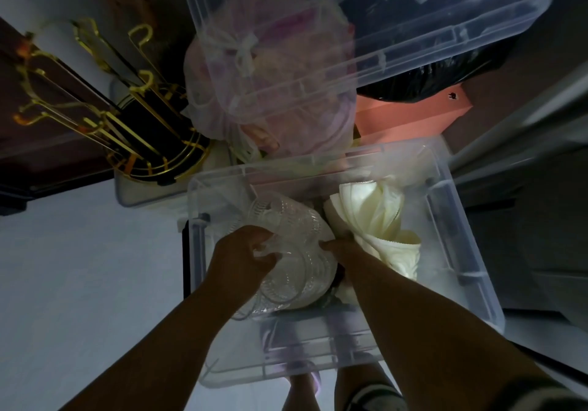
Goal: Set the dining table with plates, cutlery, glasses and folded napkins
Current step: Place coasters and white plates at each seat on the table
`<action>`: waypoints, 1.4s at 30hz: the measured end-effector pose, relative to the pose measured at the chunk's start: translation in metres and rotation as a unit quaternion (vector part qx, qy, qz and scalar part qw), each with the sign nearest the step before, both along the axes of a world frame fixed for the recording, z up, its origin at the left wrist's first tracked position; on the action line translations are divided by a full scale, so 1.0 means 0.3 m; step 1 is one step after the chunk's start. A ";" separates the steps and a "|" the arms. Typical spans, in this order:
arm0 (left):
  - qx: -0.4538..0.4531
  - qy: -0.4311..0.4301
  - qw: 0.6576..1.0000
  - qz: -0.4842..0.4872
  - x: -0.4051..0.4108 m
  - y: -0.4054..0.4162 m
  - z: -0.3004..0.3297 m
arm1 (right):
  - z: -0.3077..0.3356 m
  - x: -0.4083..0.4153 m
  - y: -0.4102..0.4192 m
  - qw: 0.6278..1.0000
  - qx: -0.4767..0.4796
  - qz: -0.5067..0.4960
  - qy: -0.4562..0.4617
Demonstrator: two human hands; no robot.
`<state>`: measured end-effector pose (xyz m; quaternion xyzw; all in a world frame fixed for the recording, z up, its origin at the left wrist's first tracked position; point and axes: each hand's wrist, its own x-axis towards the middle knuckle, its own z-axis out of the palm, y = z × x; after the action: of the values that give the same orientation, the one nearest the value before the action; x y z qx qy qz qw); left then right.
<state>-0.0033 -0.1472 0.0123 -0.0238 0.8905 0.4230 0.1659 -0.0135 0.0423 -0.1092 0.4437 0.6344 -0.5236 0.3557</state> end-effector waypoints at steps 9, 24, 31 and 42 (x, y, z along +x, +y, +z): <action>0.037 -0.032 0.998 0.034 -0.021 -0.027 0.022 | -0.039 -0.010 0.000 0.997 -0.005 0.072 0.032; 0.045 -0.042 0.997 0.044 -0.044 -0.032 0.090 | 0.036 -0.018 0.004 0.968 0.048 0.224 0.099; 0.033 -0.040 0.998 0.043 -0.039 -0.026 0.100 | 0.024 -0.014 0.010 0.973 0.036 0.201 0.106; 0.046 -0.040 0.997 0.051 -0.036 -0.007 0.191 | 0.342 -0.013 0.136 0.915 0.169 0.344 0.123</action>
<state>-0.0141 -0.1492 0.0696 -0.0781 0.8606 0.4697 0.1807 -0.0175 0.0830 -0.0065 0.1833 0.8656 -0.3045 0.3527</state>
